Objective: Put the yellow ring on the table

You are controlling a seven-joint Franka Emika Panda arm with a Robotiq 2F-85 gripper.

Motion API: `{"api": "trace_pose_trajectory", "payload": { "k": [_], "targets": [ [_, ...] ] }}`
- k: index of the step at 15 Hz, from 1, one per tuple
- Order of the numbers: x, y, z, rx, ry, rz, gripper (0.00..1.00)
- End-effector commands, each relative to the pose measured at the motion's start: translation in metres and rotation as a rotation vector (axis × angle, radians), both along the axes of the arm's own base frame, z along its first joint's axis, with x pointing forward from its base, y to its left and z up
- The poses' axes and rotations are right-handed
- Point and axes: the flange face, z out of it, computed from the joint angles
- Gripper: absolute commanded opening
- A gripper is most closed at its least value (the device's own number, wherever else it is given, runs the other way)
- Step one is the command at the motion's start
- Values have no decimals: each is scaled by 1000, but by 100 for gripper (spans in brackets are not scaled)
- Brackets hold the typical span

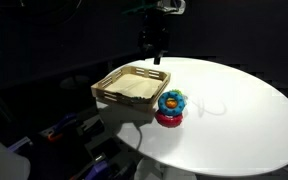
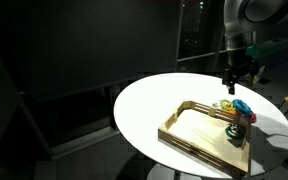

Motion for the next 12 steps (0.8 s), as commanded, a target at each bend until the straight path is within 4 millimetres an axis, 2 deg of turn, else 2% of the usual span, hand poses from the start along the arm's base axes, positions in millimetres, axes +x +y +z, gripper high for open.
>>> {"api": "trace_pose_trajectory", "payload": {
  "k": [1,8,12],
  "targets": [
    [-28,-6,35,81,-52,71,100],
    [-71,-7,93,95,-174,141,100],
    [-87,-4,126,87,-234,131,100]
  ]
}}
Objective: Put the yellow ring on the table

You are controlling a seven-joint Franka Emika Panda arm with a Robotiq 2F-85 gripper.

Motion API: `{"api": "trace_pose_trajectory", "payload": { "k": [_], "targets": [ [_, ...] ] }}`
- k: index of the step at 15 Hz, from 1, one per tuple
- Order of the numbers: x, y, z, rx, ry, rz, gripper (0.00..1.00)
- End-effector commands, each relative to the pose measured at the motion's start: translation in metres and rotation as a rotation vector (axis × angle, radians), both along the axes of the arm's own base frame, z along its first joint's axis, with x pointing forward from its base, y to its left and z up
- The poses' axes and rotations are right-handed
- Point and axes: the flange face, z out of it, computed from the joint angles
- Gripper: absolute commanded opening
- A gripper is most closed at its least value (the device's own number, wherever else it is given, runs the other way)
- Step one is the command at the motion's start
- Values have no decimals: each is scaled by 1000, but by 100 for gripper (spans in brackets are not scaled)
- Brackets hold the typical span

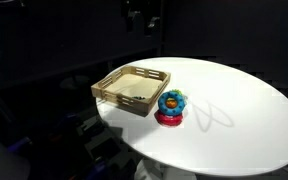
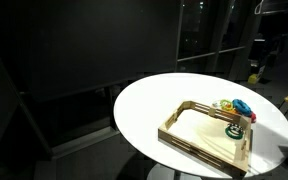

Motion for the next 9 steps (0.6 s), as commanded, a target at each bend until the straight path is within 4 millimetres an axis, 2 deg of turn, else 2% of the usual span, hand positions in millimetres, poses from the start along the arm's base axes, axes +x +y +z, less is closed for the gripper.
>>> {"api": "trace_pose_trajectory", "payload": {
  "k": [1,5,9],
  "targets": [
    [-20,-2,31,-4,-66,-14,100],
    [-22,-3,58,-9,-99,-35,100],
    [-24,-4,67,4,-56,-32,100]
  ]
}}
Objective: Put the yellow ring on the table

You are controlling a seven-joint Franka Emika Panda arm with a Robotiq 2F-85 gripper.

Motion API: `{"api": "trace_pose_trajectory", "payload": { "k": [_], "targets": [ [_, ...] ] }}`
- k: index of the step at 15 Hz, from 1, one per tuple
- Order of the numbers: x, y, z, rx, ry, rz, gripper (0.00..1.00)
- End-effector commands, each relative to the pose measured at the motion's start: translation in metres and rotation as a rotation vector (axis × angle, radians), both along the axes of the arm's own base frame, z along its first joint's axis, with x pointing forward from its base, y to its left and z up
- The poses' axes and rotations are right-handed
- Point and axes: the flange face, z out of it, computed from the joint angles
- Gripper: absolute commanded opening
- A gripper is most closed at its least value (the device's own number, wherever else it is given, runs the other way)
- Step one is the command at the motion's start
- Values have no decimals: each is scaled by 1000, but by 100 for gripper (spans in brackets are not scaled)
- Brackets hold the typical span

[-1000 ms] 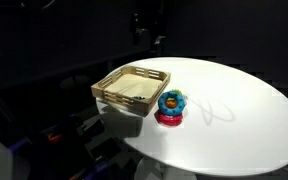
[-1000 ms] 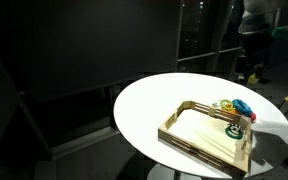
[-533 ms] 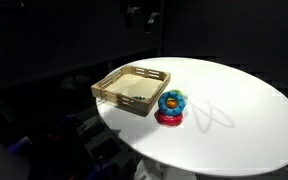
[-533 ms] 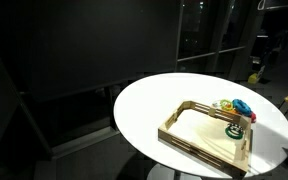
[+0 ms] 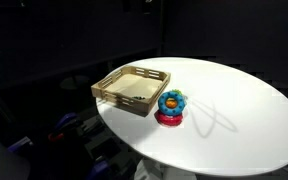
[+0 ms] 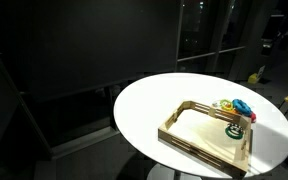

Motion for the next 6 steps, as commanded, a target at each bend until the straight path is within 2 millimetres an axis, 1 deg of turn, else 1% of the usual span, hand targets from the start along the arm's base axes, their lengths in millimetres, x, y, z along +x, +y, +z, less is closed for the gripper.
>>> {"api": "trace_pose_trajectory", "payload": {
  "k": [1,2,3,6],
  "targets": [
    [-1,-2,12,7,41,-17,100],
    [-2,-2,12,5,56,-18,100],
    [-3,-1,4,-2,33,-2,100],
    [-3,0,1,-3,41,-1,100]
  ]
}}
